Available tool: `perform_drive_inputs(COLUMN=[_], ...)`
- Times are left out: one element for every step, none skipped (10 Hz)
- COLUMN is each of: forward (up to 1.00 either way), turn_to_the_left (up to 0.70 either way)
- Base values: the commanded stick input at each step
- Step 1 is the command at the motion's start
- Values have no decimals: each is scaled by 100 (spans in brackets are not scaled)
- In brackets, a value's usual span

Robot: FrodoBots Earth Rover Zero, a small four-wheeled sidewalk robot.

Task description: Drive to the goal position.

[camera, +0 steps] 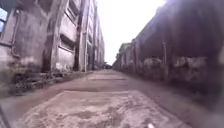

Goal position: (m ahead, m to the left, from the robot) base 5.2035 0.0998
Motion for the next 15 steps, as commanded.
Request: perform_drive_inputs(forward=[70, 70, 70, 70, 70, 70, 70, 70, 70, 70, 70, 70, 70, 70, 70], turn_to_the_left=[0, 0, 0, 0, 0, 0, -12, -35, -35, -35, -35, -33, -16, -6, 0])
